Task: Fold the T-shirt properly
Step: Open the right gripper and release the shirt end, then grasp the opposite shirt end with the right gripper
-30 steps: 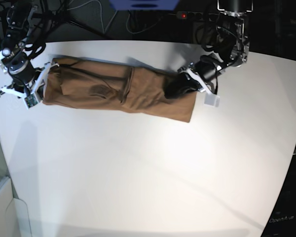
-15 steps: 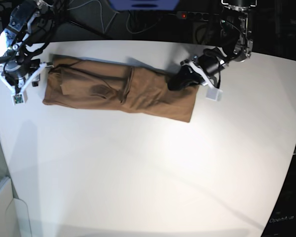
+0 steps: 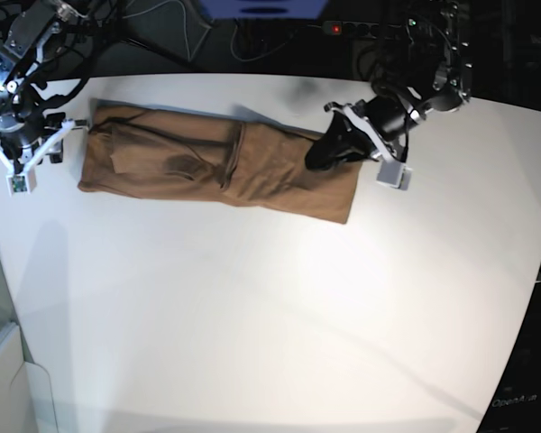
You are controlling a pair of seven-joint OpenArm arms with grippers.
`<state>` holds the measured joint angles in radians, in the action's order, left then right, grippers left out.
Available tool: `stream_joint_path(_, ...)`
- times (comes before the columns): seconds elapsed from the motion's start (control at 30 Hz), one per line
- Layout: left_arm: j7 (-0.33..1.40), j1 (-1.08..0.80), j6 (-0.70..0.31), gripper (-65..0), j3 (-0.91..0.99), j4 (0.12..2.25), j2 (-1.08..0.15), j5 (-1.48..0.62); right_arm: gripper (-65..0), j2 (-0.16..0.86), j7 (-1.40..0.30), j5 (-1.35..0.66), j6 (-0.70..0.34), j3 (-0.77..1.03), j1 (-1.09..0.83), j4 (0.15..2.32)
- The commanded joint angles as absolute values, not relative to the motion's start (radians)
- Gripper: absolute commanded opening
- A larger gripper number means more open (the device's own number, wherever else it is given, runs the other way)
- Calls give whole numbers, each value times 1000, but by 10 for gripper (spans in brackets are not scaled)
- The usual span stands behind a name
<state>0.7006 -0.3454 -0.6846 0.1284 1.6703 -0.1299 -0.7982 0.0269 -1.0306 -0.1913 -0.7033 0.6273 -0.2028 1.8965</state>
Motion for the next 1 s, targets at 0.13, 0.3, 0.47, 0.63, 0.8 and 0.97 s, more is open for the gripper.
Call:
stream_joint_path(0.13, 690, -338, -698, -633, 213, 1753, -130, -819, -435, 36, -1118, -193, -698, 680, -154, 1931)
stream_joint_path(0.3, 690, -295, -627, -633, 294, 1744, -139, -809, -434, 42, -1133, -193, -698, 671, -150, 1931)
stream_joint_path(0.47, 691, -211, -619, -633, 288, 1621, -139, -809, -432, 41, -1141, -193, -698, 670, -151, 1931)
stream_joint_path(0.63, 682, -122, -618, -633, 186, 1481, -139, -805, -431, 41, -1142, -193, -698, 648, -160, 1931)
stream_joint_path(0.8, 680, -65, -618, -633, 147, 1414, -105, -700, -431, 41, -1152, -193, -698, 601, -162, 1931)
stream_joint_path(0.97, 685, -65, -618, -633, 189, 1400, -82, -608, -428, 38, -1204, -193, -698, 591, -151, 1931)
